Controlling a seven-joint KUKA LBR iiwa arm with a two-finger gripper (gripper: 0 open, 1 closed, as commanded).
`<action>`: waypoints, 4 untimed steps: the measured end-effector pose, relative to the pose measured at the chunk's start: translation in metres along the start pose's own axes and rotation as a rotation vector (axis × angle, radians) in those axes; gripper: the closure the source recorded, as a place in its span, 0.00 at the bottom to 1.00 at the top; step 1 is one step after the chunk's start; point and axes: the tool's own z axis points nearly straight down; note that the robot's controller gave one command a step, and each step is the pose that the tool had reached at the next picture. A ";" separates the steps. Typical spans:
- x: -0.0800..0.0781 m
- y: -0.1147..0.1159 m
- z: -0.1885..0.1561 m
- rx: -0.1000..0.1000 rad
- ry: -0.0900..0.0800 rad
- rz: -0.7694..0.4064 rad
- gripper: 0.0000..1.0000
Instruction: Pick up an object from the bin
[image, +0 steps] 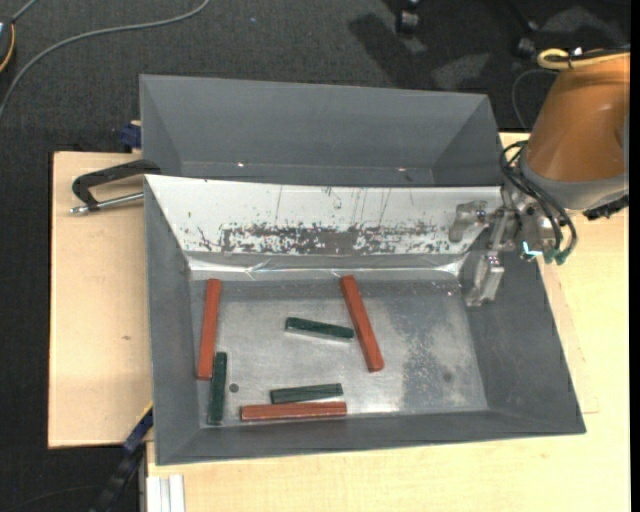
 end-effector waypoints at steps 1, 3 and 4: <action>0.004 0.096 0.042 -0.003 -0.003 -0.120 0.00; 0.014 0.126 0.125 0.006 -0.014 -0.705 0.00; 0.008 0.154 0.112 0.001 -0.014 -0.425 0.00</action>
Offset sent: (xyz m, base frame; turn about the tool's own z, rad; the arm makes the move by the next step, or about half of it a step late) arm -0.0047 0.0899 -0.0412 -0.1122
